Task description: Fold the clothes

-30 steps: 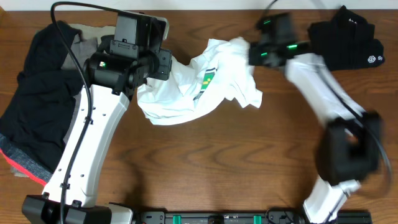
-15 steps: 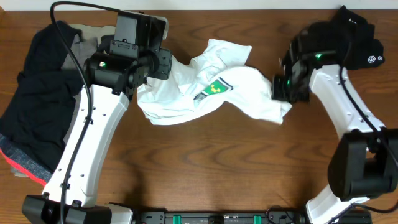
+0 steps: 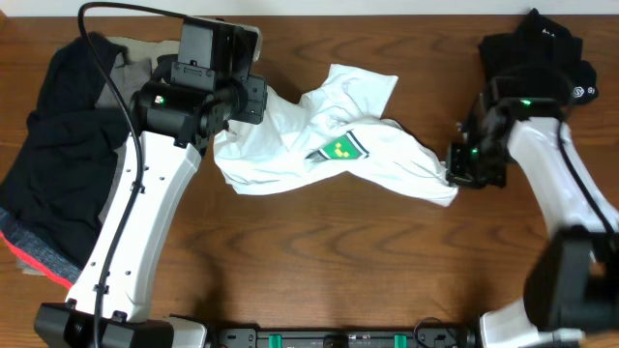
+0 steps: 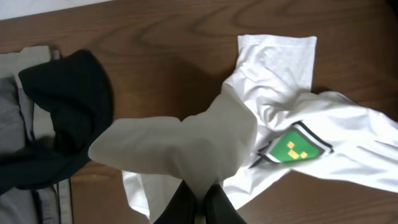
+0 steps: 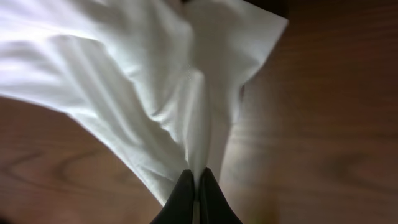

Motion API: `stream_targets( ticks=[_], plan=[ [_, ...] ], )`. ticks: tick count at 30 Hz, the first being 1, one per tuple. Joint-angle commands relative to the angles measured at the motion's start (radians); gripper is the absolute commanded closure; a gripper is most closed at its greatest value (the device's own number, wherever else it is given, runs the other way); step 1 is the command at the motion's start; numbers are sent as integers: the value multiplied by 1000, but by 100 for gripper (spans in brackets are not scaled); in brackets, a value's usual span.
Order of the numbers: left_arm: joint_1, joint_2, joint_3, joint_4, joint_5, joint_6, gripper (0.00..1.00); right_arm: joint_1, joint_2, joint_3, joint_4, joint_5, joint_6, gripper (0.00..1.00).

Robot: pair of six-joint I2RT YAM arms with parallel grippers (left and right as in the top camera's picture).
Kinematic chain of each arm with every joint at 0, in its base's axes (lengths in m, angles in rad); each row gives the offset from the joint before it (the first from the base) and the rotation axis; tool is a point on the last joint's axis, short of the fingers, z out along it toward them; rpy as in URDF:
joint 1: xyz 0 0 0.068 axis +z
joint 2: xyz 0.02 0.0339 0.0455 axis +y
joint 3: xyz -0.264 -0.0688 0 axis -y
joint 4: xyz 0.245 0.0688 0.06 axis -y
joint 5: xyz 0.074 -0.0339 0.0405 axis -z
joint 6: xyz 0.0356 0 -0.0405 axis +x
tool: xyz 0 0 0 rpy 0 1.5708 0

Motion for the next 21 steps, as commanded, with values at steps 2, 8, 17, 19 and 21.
stream_targets(
  ticks=[2, 8, 17, 19, 21],
  plan=[
    [5, 1, -1, 3, -11, -1, 94, -12, -236, 42, -45, 91, -19, 99],
    [5, 1, -1, 3, -11, -1, 94, -13, -403, 42, -104, 98, -18, 65],
    [5, 1, -1, 3, -11, 0, 94, -13, -459, 41, 28, 133, -18, 36],
    [5, 1, -1, 2, -11, -1, 94, -11, -423, 40, 172, 116, -27, 36],
    [5, 1, -1, 2, -11, -4, 94, -10, -365, 40, 307, 71, -51, 37]
  ],
)
